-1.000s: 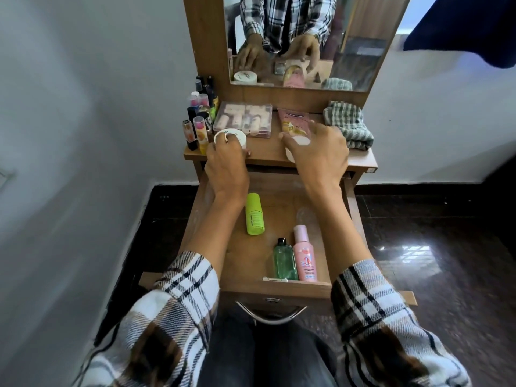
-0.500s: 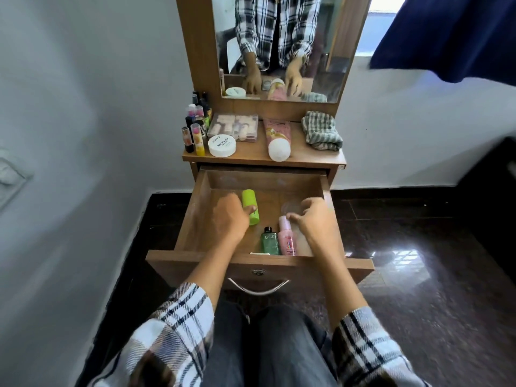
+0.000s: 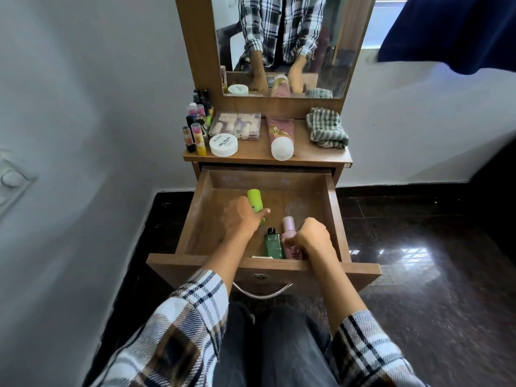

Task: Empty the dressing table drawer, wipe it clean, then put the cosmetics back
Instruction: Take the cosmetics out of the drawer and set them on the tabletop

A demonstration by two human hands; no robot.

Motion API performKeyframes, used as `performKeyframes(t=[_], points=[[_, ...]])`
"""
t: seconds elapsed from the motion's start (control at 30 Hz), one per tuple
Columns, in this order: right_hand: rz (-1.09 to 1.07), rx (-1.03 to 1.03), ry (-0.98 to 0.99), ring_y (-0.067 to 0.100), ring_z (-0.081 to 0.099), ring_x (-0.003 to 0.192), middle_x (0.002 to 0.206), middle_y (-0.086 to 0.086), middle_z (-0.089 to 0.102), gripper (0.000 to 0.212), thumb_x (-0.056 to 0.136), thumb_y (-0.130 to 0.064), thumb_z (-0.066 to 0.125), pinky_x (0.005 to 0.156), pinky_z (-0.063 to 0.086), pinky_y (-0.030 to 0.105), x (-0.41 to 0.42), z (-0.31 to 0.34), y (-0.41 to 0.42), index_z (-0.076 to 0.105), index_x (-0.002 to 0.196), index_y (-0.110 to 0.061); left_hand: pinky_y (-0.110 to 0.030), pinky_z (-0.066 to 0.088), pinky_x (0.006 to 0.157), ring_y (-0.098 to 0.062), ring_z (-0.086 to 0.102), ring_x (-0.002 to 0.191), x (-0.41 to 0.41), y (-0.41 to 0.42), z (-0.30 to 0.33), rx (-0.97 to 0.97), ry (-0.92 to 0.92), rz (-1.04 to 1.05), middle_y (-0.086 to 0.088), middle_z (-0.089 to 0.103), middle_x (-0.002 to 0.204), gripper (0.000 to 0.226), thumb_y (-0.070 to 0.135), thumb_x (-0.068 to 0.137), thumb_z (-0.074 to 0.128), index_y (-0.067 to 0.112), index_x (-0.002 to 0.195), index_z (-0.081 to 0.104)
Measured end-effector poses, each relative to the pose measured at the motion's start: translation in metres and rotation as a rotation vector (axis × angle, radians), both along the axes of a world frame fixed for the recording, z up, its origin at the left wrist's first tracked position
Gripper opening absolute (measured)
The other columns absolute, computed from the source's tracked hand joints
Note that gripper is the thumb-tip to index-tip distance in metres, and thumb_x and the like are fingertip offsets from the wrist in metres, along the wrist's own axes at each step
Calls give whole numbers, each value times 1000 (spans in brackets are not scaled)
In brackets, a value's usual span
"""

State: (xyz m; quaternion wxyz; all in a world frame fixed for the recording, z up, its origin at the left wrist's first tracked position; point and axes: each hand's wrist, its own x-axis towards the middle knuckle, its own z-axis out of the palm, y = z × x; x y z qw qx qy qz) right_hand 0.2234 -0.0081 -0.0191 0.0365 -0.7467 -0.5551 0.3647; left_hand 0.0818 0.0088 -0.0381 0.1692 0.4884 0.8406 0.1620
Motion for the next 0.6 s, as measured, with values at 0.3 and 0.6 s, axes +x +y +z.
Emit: performKeyframes(t=[0.3,0.6], points=[[19,-92,-79,24,62,87,92,8,62,47,76,-43,74,61,42,26,-1,-10,9,61,103,-7,-30,38,71,-31,57,105,1,5,-5,-29,-73,33,-13,60,113,47,45,78,68,8,105,58],[-90,160,46,20,50,79,95,5,57,40,84,-40,65,54,34,23,4,-12,5,55,109,-10,-29,39,69,-30,60,101,-9,-4,7,-59,-290,51,-14,62,113,46,40,80,66,4,109,58]])
